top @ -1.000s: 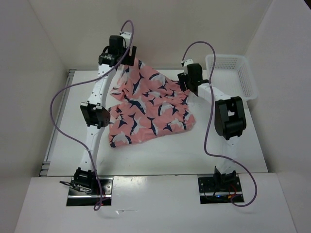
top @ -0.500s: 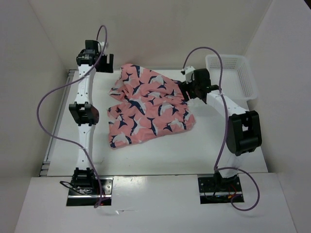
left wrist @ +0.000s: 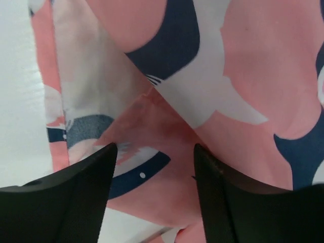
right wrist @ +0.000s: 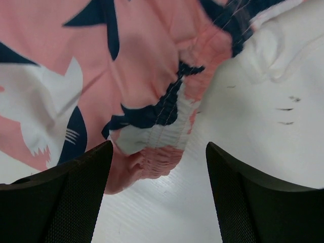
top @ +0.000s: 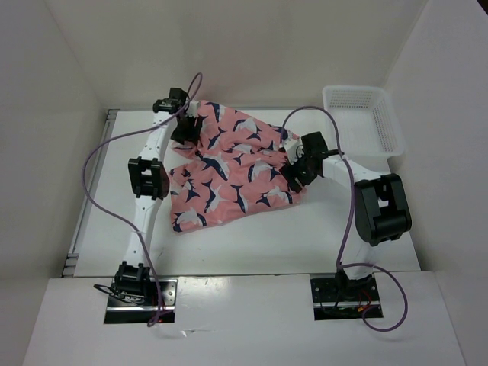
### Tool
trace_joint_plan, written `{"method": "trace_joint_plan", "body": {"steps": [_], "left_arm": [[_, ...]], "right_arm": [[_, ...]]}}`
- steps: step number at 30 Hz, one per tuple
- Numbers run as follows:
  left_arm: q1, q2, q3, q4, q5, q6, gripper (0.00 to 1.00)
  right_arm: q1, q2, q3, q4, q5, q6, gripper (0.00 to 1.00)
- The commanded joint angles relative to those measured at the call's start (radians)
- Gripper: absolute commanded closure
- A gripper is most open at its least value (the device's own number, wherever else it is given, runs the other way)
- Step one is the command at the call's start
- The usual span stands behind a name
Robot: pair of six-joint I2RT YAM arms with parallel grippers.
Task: Fold and stack the shorts
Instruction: Flatten the shorts out
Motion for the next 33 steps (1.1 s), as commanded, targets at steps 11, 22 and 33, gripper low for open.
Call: {"method": "trace_joint_plan", "body": {"steps": [11,22,33], "left_arm": [[0.041,-0.462,-0.735,0.271,-0.113,-0.002,1.00],[0.115,-0.943,-1.352,0.427,-0.184,-0.002,1.00],[0.081,-0.852,-1.412,0.330,0.322,-0.002,0.53]], "right_arm": [[-0.003,-0.057,-0.141,-0.042,0.015,-0.214,0.80],[0.037,-0.132,-0.210,-0.170,0.003,-0.378,0.97],[0.037,-0.152,-0.219,-0.161,0.012,-0.387,0.95]]}}
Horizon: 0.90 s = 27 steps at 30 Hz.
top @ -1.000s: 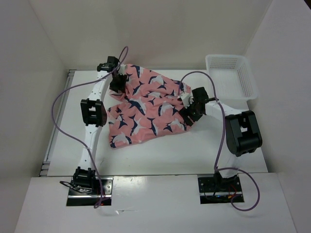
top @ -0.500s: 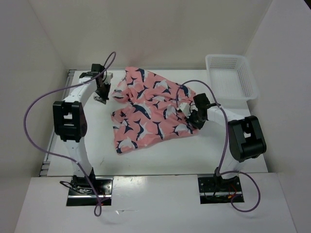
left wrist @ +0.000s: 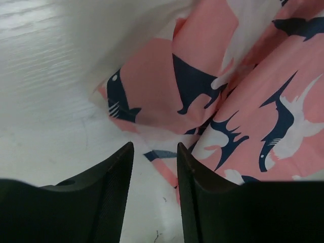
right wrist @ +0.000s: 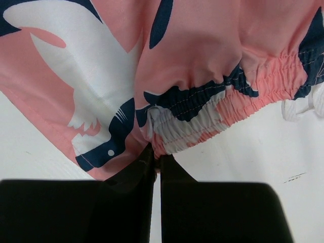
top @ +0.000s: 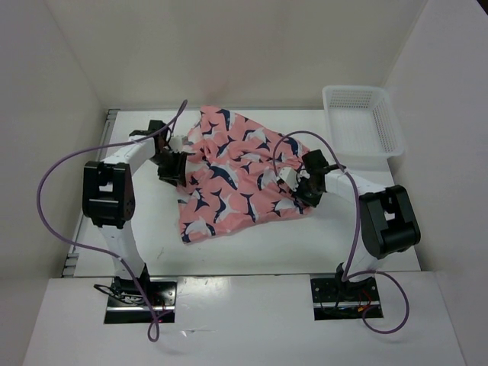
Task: Fold and stack the shorts
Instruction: Flatten the shorts out
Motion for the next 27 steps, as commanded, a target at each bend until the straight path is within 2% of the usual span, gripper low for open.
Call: {"method": "trace_joint_plan", "body": {"steps": [1,10,14,16,17,20,21,22,24,27], "left_arm": [[0.045,0.064,0.034,-0.029,0.208,0.003,0.51],[0.036,0.133,0.034,0.040,0.281,0.003,0.36],[0.007,0.143,0.065,0.078,0.350,0.003,0.39],[-0.007,0.152,0.065,0.089,0.360,0.003,0.46],[-0.016,0.152,0.065,0.089,0.360,0.003,0.57],[-0.016,0.170,0.065,0.089,0.334,0.003,0.73],[-0.016,0.170,0.065,0.089,0.321,0.003,0.85],[-0.016,0.170,0.065,0.089,0.302,0.003,0.90],[0.008,0.170,0.086,0.098,0.282,0.003,0.98],[0.063,0.149,0.170,0.107,0.185,0.003,1.00]], "right_arm": [[0.009,-0.034,-0.021,-0.039,0.006,-0.023,0.95],[0.009,-0.043,-0.041,-0.039,0.006,-0.023,0.93],[0.009,-0.043,-0.050,-0.039,-0.003,-0.023,0.93],[0.009,-0.043,-0.050,-0.039,-0.003,-0.023,0.93],[0.009,-0.043,-0.050,-0.039,-0.003,-0.023,0.93],[0.009,-0.043,-0.050,-0.039,-0.003,-0.023,0.93],[0.009,-0.043,-0.050,-0.039,-0.003,-0.023,0.93],[0.009,-0.043,-0.050,-0.039,-0.003,-0.023,0.95],[0.009,-0.053,-0.050,-0.039,-0.003,-0.042,0.98],[0.009,-0.062,-0.059,-0.059,0.006,-0.072,0.99]]}}
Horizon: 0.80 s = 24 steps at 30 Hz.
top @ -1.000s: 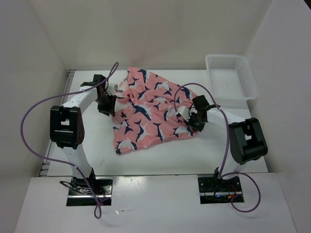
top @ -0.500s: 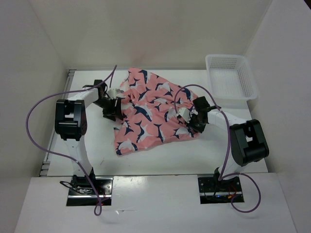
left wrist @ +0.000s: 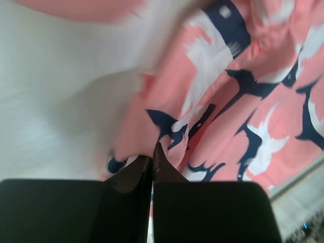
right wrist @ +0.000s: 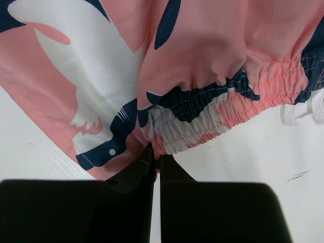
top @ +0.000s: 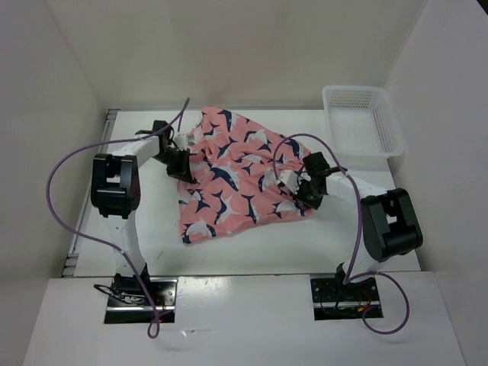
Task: Fold and stack the shorts
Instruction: Flatten the shorts out
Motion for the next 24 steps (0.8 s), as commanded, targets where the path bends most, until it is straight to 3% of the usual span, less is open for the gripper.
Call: {"method": "trace_joint_plan", "body": {"steps": [1,4,9,14,17,18,19,21,23,24], "left_arm": [[0.076,-0.014,0.132,0.039,-0.096,0.006,1.00],[0.114,-0.014,0.237,0.030,-0.167,0.006,1.00],[0.114,0.017,0.288,0.018,-0.213,0.006,0.96],[0.105,0.018,0.288,-0.005,-0.210,0.006,0.53],[0.105,-0.046,0.259,-0.015,-0.224,0.006,0.38],[0.096,-0.068,0.259,-0.027,-0.233,0.006,0.37],[0.085,-0.091,0.238,-0.069,-0.245,0.006,0.37],[0.053,-0.193,0.171,-0.102,-0.279,0.006,0.36],[-0.048,-0.337,0.045,-0.102,-0.397,0.006,0.36],[-0.088,-0.388,-0.112,-0.102,-0.440,0.006,0.36]], "right_arm": [[0.009,-0.035,-0.040,-0.064,0.005,-0.053,0.99],[0.009,-0.046,-0.051,-0.073,0.005,-0.071,0.99],[0.009,-0.046,-0.048,-0.073,-0.004,-0.071,0.99],[0.009,-0.046,-0.008,-0.064,-0.004,-0.044,0.92],[0.009,-0.046,0.015,-0.052,-0.026,0.008,0.67],[0.009,-0.046,0.030,-0.052,-0.026,0.021,0.47],[0.009,-0.046,0.030,-0.043,-0.026,0.034,0.40],[0.009,-0.046,0.067,-0.056,-0.026,0.062,0.34],[0.009,-0.058,0.091,-0.075,-0.026,0.073,0.31],[0.009,-0.073,0.113,-0.075,-0.010,0.073,0.31]]}}
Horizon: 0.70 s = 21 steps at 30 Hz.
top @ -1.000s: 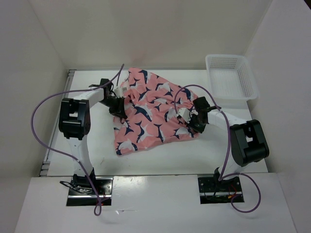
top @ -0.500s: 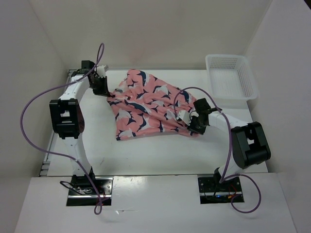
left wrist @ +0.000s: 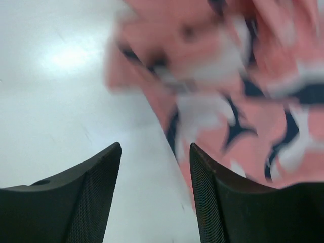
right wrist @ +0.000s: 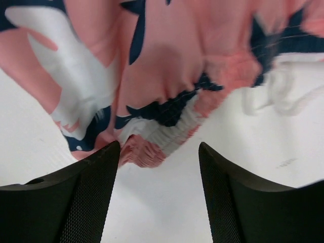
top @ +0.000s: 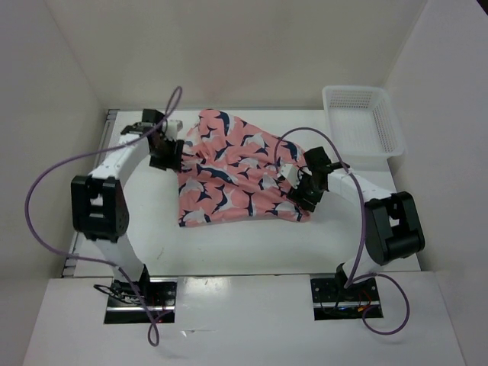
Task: Fold and stack the shorts
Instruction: Flatten the shorts out
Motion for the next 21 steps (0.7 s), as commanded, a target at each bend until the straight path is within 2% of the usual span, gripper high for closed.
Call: {"method": "trace_joint_plan", "body": {"steps": [1,4,7,10,11,13,17,20,21], "left_arm": [[-0.207,-0.289,-0.256,-0.064,-0.168,0.005,0.36],[-0.345,-0.423,-0.492,-0.055,-0.180,0.005,0.34],[-0.416,-0.451,-0.611,0.025,-0.245,0.005,0.33],[-0.427,-0.399,-0.622,0.071,-0.268,0.005,0.30],[-0.427,-0.386,-0.622,0.088,-0.268,0.005,0.20],[-0.427,-0.351,-0.622,0.108,-0.296,0.005,0.18],[-0.447,-0.305,-0.637,0.117,-0.305,0.005,0.18],[-0.458,-0.273,-0.648,0.108,-0.305,0.005,0.29],[-0.458,-0.258,-0.648,0.108,-0.295,0.005,0.46]], "right_arm": [[0.009,-0.053,0.088,-0.023,0.024,0.038,0.31],[0.009,-0.105,0.129,-0.011,0.024,0.036,0.31],[0.045,-0.164,0.129,-0.035,-0.018,0.012,0.31],[0.097,-0.173,0.076,-0.057,-0.030,-0.017,0.31],[0.110,-0.173,0.048,-0.072,-0.030,-0.031,0.31],[0.136,-0.173,0.034,-0.094,-0.030,-0.071,0.31],[0.270,-0.162,-0.050,-0.076,0.013,-0.099,0.32],[0.300,-0.135,-0.107,-0.026,0.013,-0.099,0.35],[0.300,-0.135,-0.118,-0.007,0.013,-0.090,0.37]]}}
